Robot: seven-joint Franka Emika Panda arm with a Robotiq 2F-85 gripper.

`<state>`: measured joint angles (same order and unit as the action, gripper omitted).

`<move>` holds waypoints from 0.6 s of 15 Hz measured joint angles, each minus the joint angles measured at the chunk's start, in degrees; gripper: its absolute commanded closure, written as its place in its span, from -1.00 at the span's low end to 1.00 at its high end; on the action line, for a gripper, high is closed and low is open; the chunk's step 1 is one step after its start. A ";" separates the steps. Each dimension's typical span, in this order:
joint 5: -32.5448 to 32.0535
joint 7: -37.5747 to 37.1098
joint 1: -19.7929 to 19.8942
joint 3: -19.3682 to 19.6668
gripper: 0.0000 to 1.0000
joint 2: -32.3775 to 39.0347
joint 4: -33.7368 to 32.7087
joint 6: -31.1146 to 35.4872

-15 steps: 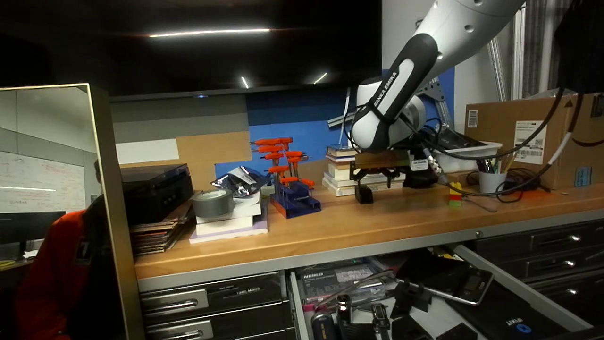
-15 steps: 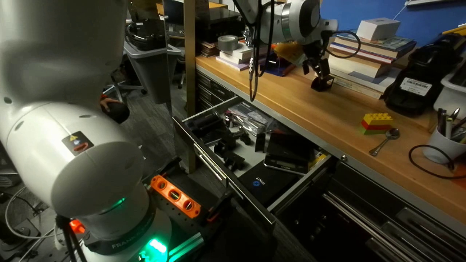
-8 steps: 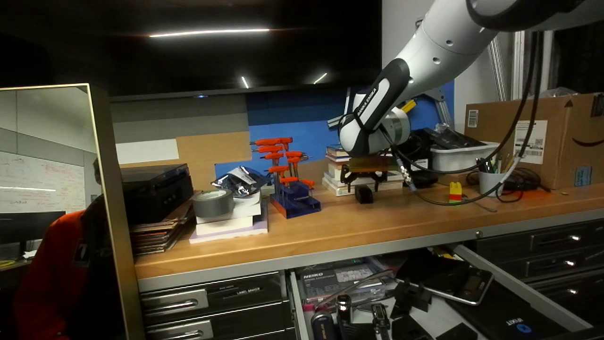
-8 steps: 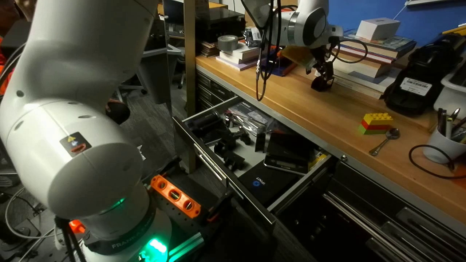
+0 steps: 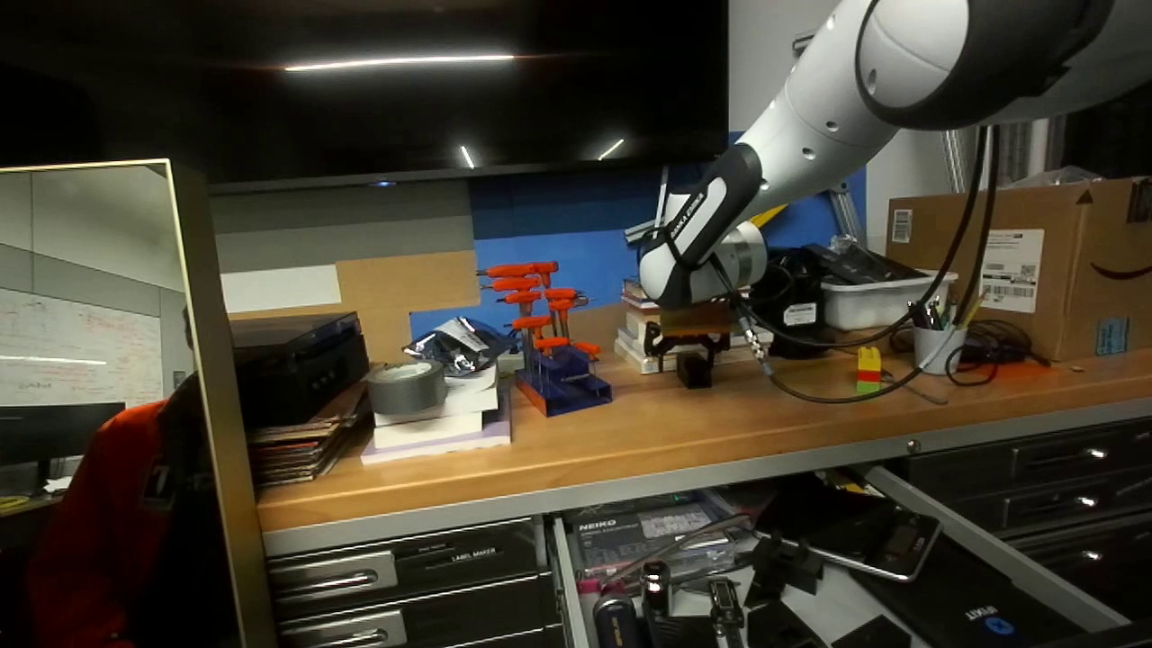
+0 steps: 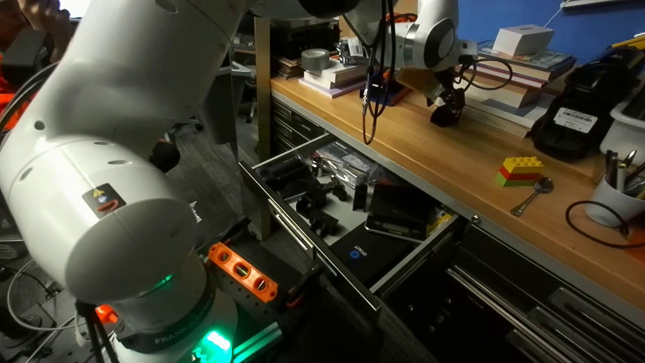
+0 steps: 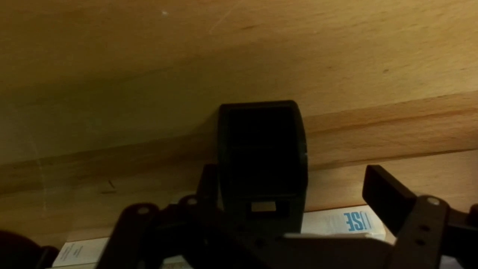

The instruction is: Put the black objects in the drawer and close it

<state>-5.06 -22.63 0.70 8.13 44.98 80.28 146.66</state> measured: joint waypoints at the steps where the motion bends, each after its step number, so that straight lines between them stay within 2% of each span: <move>1: 0.00 0.12 0.00 0.15 -0.46 0.49 -0.64 -0.18; 7: 0.00 0.59 0.00 0.64 0.47 1.90 -2.70 -1.37; 9: 0.00 0.59 -0.05 0.70 0.50 1.90 -2.93 -2.01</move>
<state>-5.06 -22.03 0.65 8.82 46.88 77.36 144.65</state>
